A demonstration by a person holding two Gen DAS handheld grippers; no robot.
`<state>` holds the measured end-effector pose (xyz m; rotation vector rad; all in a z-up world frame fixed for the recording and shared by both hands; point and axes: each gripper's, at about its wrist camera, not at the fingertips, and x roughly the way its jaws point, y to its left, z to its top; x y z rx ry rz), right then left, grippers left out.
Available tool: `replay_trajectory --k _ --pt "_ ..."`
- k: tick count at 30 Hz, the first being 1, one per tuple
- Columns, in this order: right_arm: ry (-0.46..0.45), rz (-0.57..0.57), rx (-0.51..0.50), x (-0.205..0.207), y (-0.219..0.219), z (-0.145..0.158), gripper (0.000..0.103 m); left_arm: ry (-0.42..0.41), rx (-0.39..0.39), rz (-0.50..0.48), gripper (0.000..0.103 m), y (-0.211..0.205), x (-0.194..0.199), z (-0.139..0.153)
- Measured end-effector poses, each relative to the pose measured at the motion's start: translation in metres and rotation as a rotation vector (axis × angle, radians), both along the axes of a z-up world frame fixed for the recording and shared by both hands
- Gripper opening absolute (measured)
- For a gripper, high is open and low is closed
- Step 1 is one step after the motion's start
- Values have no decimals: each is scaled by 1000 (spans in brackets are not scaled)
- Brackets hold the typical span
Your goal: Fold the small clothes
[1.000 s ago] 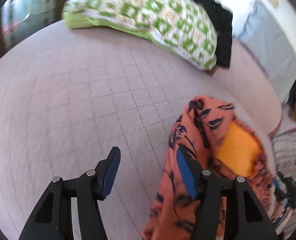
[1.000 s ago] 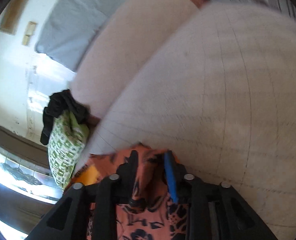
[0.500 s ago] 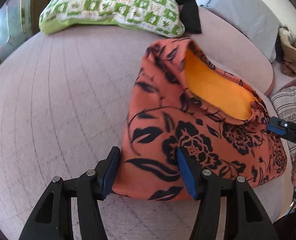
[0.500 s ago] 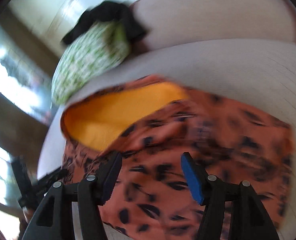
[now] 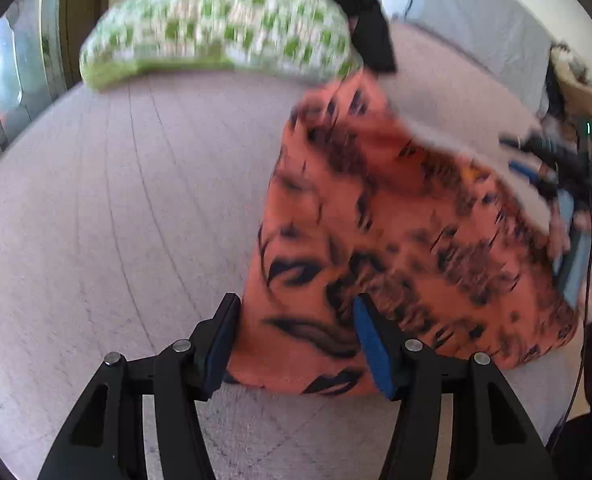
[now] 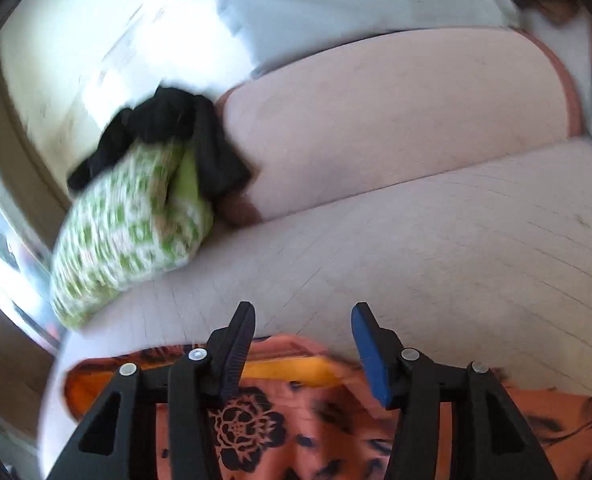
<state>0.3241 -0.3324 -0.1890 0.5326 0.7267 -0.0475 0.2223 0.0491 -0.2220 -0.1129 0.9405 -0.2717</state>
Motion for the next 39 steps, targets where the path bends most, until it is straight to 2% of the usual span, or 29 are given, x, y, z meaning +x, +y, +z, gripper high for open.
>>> replay_trajectory --k 2,4,7,9,11,13,15,17,18,19,20,21,22,23,24,27,29,30,32,34,36,37,38,39 --pt "15 55 -48 -18 -7 12 55 -98 -2 -22 59 -13 1 32" --pt "74 164 -2 -35 -7 15 55 -137 12 -35 59 -29 9 52" --pt "215 297 165 -52 -14 4 55 -96 5 -57 59 -59 42 56" --pt "291 328 270 -70 -16 -12 55 -31 26 -54 59 -79 70 41" --pt "378 346 301 -88 -14 -33 55 47 63 -58 59 -94 94 20" --pt "441 280 198 -99 -15 -47 55 81 108 -34 59 -102 110 4" --pt "419 188 27 -95 -28 -44 50 100 114 -6 59 -102 124 -4" --pt "307 -5 -290 -90 -44 -30 50 123 97 39 59 -97 136 -10" --pt "209 -129 -444 -88 -57 -23 52 125 85 51 59 -96 139 -12" --pt "149 -193 -470 -88 -69 -21 54 121 83 64 59 -95 144 -13" --pt "123 -241 -438 -89 -82 -20 54 112 86 76 59 -95 146 -12" --pt "119 -302 -353 -91 -101 -21 54 106 81 83 59 -94 146 -11" --pt "106 -362 -226 -100 -118 -22 54 96 66 90 59 -90 143 -8" --pt "80 -371 -143 -106 -125 -21 54 87 59 93 59 -88 141 -4" --pt "68 -351 -110 -106 -126 -19 54 73 65 93 59 -86 135 0" --pt "63 -209 -124 -107 -103 -7 54 21 103 94 59 -78 115 16" --pt "68 -121 -67 -116 -89 -3 54 -3 116 113 59 -65 93 26" --pt "72 -59 -9 -117 -76 -1 54 -3 116 125 59 -57 87 28" --pt "84 17 45 -116 -54 1 54 6 132 147 59 -41 65 28" --pt "111 110 66 -113 -21 -1 54 24 217 166 59 -30 47 21" --pt "166 200 65 -109 9 -10 54 59 301 175 59 -23 36 8" --pt "213 245 76 -110 26 -19 54 110 363 161 60 -22 32 -6" --pt "271 283 97 -110 37 -34 54 131 393 147 61 -20 28 -14" --pt "380 325 124 -113 52 -57 54 112 393 149 61 -17 24 -14"
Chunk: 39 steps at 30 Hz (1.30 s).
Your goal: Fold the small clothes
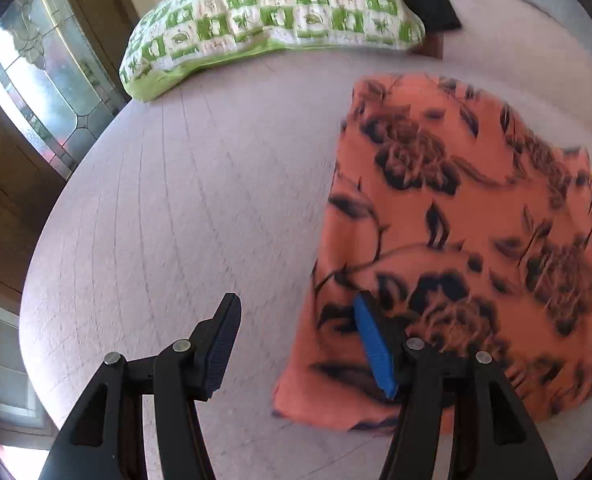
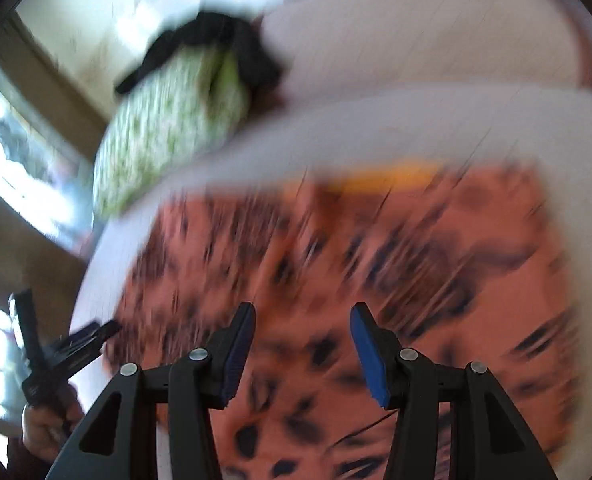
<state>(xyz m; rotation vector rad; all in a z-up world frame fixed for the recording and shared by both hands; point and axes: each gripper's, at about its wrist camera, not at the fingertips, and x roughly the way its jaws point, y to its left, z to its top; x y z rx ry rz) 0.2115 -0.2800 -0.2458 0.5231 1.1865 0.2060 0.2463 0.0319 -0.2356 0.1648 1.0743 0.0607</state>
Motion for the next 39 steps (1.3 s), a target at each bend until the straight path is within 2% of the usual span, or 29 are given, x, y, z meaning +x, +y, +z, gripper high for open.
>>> replay_trajectory --k 1,2,3,5,8,11,13,17,20,24,26,28,32,33,34,36,39 --pt "-3 -1 -39 -10 10 -6 53 0 10 3 61 3 -6 5" --pt "-61 0 -90 -17 16 2 53 15 9 -1 60 5 -9 9" --pt "-68 35 -158 -27 25 10 53 18 -5 -14 60 7 -15 16" --pt "-34 48 -145 -44 25 16 53 18 -17 -30 60 14 -24 25" --pt "-28 -41 -31 -71 0 26 53 25 -78 -28 60 30 -40 35" --pt "-16 -193 209 -105 -43 29 61 65 -253 -39 60 39 -61 37" --pt "-17 -263 327 -117 -65 27 69 111 -394 -46 60 40 -76 31" --pt "26 -423 526 -149 -83 5 73 153 -550 -16 64 33 -86 17" --pt "59 -541 604 -167 -92 -15 74 130 -623 40 67 30 -74 10" --pt "59 -652 605 -168 -108 -34 74 115 -754 144 69 32 -50 -2" --pt "8 -707 631 -156 -115 -43 74 124 -789 199 73 30 -39 -11" --pt "-40 -721 598 -144 -121 -44 74 110 -838 239 81 30 -32 -17" --pt "-145 -733 573 -128 -120 -47 76 43 -932 274 81 35 -26 -18" --pt "-165 -734 565 -123 -116 -48 76 26 -941 272 79 37 -27 -16" --pt "-194 -725 557 -118 -114 -47 76 9 -920 265 66 35 -28 -15" --pt "-211 -710 526 -112 -111 -50 75 -6 -838 247 51 31 -30 -13" --pt "-212 -714 492 -109 -108 -45 75 -36 -850 272 48 35 -36 -19"
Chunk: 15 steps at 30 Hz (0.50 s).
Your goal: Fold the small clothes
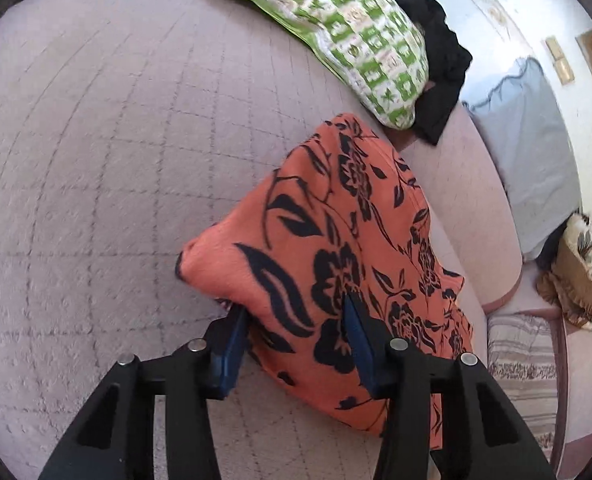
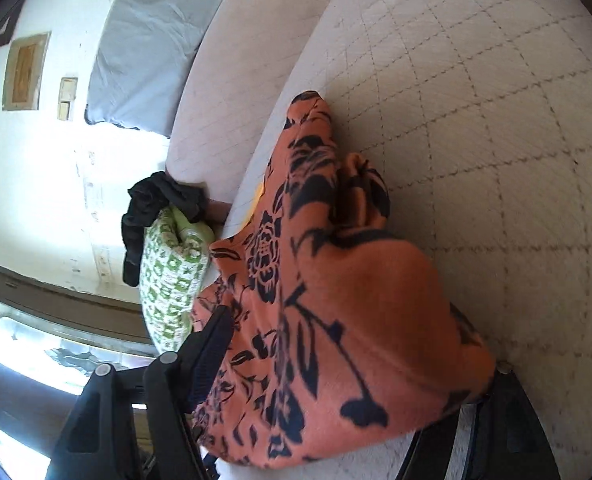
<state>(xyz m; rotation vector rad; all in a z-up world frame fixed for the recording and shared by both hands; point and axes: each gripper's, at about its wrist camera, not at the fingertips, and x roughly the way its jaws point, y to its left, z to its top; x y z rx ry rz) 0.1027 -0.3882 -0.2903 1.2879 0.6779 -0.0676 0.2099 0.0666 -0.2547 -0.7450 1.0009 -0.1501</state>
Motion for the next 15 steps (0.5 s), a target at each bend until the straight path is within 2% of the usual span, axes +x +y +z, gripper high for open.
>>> replay_trajectory --k 2,5,7,8,9,10,11,12,13,14,15 --pt "1 1 -8 0 1 1 75 3 -8 12 48 4 -2 -3" --pt "-7 18 13 0 -1 0 74 26 24 50 50 5 -9 5" --pt "-4 38 31 3 -1 -1 74 -1 92 111 64 12 -23 14" --pt "3 43 37 3 -2 -2 72 -11 137 147 68 15 -27 18" --pt "9 43 42 2 -3 -3 67 -13 167 177 72 18 -29 20" --pt "28 41 45 1 -4 -5 57 -18 173 204 73 22 -28 21" --pt "50 38 53 0 -6 -9 51 -12 154 209 74 24 -23 20" --pt "75 33 63 -1 -8 -13 36 9 136 197 76 23 -17 17" --pt "85 32 77 -2 -9 -16 31 47 115 165 76 19 -9 11" --pt "84 31 85 -3 -10 -18 29 55 140 148 77 12 -3 9" --pt "83 35 80 -2 -9 -17 28 25 184 134 77 3 2 13"
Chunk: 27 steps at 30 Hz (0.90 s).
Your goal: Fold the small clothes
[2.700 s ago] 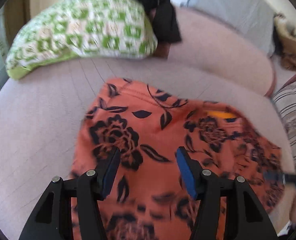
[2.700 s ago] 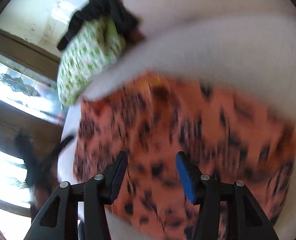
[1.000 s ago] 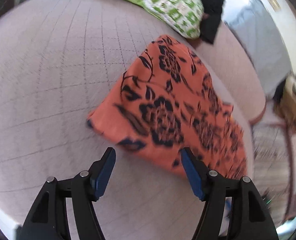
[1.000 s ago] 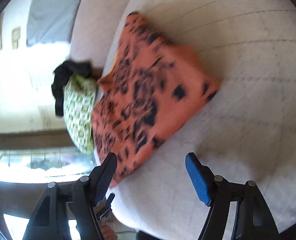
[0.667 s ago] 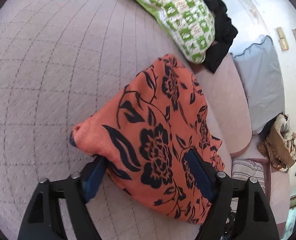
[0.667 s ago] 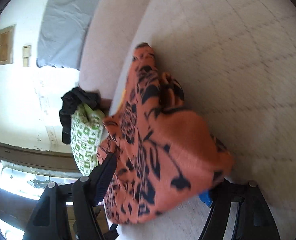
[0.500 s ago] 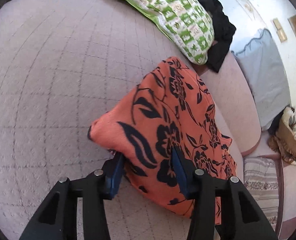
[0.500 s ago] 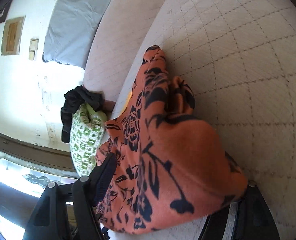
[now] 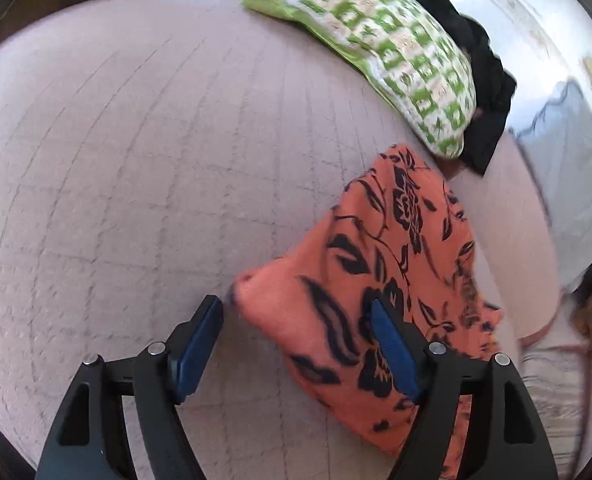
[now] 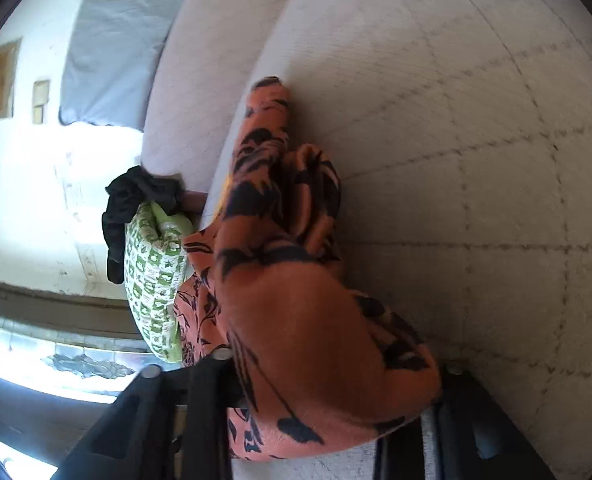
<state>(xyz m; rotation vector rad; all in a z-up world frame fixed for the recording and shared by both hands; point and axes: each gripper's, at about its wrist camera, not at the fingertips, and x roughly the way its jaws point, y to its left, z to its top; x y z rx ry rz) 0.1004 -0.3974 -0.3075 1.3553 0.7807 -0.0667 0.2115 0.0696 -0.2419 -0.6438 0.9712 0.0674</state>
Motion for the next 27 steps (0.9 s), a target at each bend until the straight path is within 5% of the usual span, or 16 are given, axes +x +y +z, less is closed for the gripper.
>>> replay_trajectory --k 2,4,7,12,20,27 --pt "7 11 -37 2 3 3 27 -33 -13 -64 73 -13 11 1" --pt "6 11 -40 2 4 4 26 -40 -28 -68 46 -17 18 0" --pt "7 16 -48 4 5 5 25 -61 -44 -96 38 -15 18 -1" --pt "-12 16 -102 6 6 18 23 -56 -108 -94 32 -4 14 2" --pt "-95 17 -299 -24 19 70 21 -117 -107 -145 30 -3 -34 39" --pt "-1 84 -285 -82 44 70 22 -57 -43 -181 33 13 -90 27"
